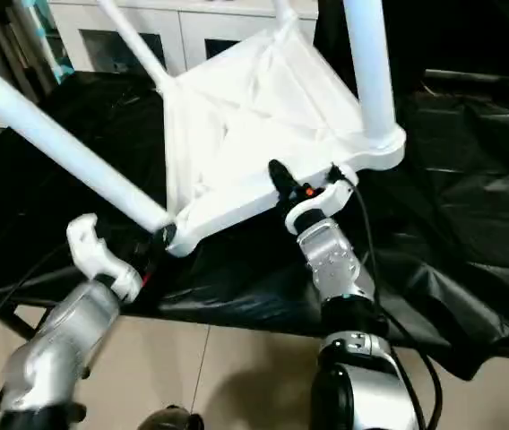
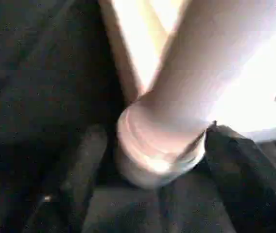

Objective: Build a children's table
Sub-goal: Flip table

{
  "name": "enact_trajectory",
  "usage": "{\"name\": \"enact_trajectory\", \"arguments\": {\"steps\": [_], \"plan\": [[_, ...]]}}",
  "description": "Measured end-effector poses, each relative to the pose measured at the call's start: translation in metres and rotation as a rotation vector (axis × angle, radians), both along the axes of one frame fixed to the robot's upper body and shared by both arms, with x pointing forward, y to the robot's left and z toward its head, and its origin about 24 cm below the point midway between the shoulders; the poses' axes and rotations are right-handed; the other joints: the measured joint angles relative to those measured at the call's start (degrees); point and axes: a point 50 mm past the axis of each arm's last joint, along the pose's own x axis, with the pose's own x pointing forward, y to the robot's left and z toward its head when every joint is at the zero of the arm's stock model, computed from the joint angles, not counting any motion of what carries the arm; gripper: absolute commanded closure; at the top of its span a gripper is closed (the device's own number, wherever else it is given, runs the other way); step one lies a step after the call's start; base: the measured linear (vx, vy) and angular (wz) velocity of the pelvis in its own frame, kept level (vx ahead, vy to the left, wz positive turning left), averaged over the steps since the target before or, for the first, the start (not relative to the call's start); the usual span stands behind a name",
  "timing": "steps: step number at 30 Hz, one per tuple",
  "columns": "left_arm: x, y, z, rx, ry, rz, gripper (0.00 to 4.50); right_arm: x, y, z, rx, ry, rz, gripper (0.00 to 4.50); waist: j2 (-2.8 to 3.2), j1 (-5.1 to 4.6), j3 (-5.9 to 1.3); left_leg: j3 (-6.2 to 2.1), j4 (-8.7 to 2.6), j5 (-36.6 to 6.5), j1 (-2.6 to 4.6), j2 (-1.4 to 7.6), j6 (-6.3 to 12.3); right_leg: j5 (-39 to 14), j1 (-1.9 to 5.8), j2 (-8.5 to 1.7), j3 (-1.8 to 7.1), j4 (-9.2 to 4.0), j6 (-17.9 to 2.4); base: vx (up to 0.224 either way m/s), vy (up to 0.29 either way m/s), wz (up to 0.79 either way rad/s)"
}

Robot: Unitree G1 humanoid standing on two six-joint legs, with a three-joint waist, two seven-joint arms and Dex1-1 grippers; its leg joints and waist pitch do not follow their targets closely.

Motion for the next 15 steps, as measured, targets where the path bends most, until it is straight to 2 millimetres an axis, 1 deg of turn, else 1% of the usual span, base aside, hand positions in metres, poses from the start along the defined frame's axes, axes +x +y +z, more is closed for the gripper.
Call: {"name": "enact_trajectory", "arguments": {"steps": [3,5,6,7,9,12,15], "plan": [[-0.012,0.011,-0.003,0.025,0.015,-0.032,0.32,0.001,-0.007,0.005,-0.025,-0.017,-0.022,2.5,0.02,0.13,0.01,0.04,0.0,-0.02,-0.08,-0.03,-0.09,0.04,-0.01,-0.08,-0.05,-0.02,0.05,0.0,0.0,0.0],[-0.018,0.013,-0.002,0.042,0.005,-0.078,0.19,0.002,-0.011,0.009,-0.043,-0.026,-0.035,2.5,0.01,0.27,0.01,0.08,0.0,0.02,-0.09,-0.03,-0.11,0.08,-0.02,-0.1,-0.05,-0.03,0.11,0.0,0.0,0.0],[-0.021,0.011,0.001,0.059,-0.015,-0.118,0.08,0.001,-0.012,0.01,-0.053,-0.031,-0.041,2.5,0.01,0.32,0.01,0.08,0.0,0.04,-0.12,-0.03,-0.13,0.09,-0.03,-0.1,-0.05,-0.04,0.13,0.0,0.0,0.0],[-0.023,0.006,0.006,0.078,-0.049,-0.175,0.03,0.0,-0.016,0.011,-0.072,-0.038,-0.052,2.5,0.01,0.56,0.01,0.08,0.0,0.06,-0.11,-0.03,-0.14,0.12,-0.03,-0.11,-0.05,-0.04,0.17,0.0,0.0,0.0],[-0.024,-0.002,0.015,0.111,-0.11,-0.245,0.0,0.0,-0.02,0.015,-0.108,-0.046,-0.068,2.5,0.03,0.86,0.02,0.1,0.0,0.13,-0.1,-0.03,-0.19,0.19,-0.04,-0.11,-0.03,-0.04,0.19,0.0,0.0,0.0],[-0.026,-0.016,0.03,0.185,-0.211,-0.382,0.0,-0.002,-0.029,0.026,-0.188,-0.081,-0.105,2.5,0.04,1.27,0.01,0.1,0.0,0.18,-0.05,-0.02,-0.25,0.24,-0.02,-0.11,-0.02,-0.03,0.22,0.0,0.0,0.0],[-0.03,-0.027,0.042,0.228,-0.279,-0.486,0.0,-0.003,-0.035,0.036,-0.249,-0.102,-0.143,2.5,0.13,1.39,-0.05,0.12,-0.01,0.22,0.0,-0.03,-0.32,0.29,0.07,-0.12,-0.01,-0.03,0.29,0.0,0.0,0.0]]}}
